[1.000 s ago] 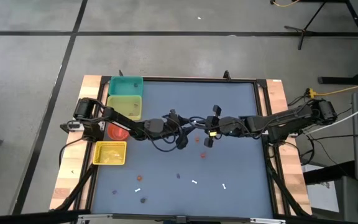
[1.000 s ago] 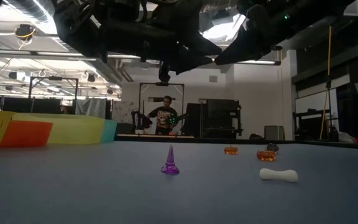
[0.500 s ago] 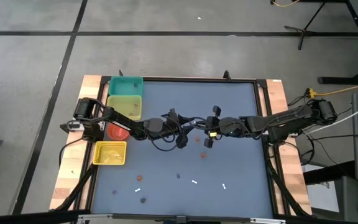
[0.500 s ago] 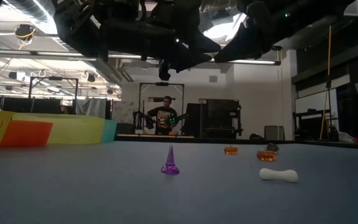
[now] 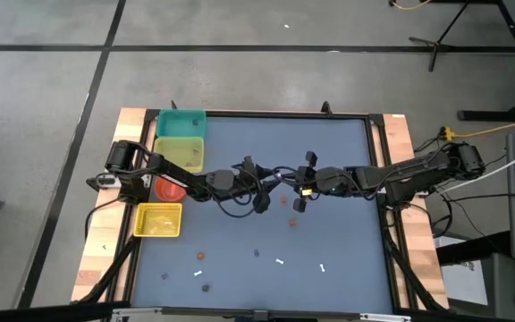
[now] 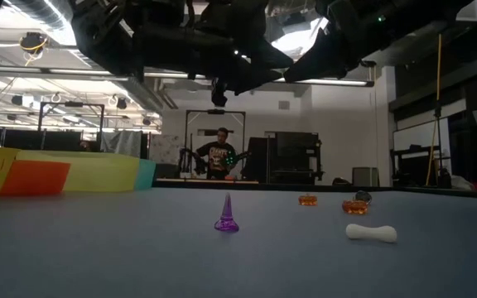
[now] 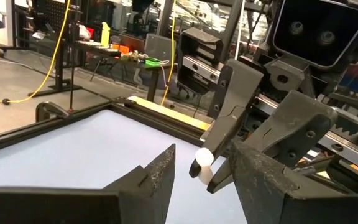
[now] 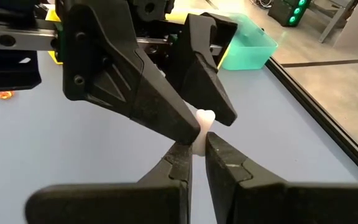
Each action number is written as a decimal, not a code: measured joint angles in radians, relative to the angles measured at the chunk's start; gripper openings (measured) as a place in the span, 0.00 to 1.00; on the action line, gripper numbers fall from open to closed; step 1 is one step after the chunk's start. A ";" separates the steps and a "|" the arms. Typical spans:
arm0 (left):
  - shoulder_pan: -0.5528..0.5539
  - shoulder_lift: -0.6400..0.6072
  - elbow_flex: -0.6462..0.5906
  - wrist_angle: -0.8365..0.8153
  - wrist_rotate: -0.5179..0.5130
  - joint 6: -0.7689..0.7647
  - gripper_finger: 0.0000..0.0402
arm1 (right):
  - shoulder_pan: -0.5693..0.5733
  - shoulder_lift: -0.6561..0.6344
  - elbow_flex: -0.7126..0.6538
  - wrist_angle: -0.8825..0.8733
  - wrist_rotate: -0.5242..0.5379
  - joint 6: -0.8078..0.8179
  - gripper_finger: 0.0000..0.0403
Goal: Sort Halloween decoration
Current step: Put the top right white bone toy into the yellow basket
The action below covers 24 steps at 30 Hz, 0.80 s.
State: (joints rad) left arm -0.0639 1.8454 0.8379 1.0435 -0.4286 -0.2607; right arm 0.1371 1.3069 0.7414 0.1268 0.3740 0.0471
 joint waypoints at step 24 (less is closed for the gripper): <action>0.000 0.000 0.000 -0.002 0.000 0.001 0.15 | 0.000 0.000 0.000 0.003 0.000 0.000 0.07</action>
State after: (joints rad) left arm -0.0639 1.8454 0.8379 1.0415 -0.4282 -0.2598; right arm 0.1371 1.3067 0.7414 0.1295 0.3740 0.0471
